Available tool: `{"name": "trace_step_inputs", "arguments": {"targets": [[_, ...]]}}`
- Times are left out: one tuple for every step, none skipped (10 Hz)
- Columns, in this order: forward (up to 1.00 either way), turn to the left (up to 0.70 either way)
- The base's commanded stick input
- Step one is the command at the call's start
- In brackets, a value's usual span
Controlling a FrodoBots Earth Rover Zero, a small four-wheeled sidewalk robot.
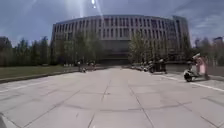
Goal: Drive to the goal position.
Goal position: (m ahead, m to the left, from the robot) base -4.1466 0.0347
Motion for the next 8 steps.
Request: {"name": "trace_step_inputs", "arguments": {"targets": [[0.5,0.0],[0.5,0.0],[0.5,0.0],[0.5,0.0],[0.5,0.0],[0.41,0.03],[0.1,0.2],[0.0,0.5]]}}
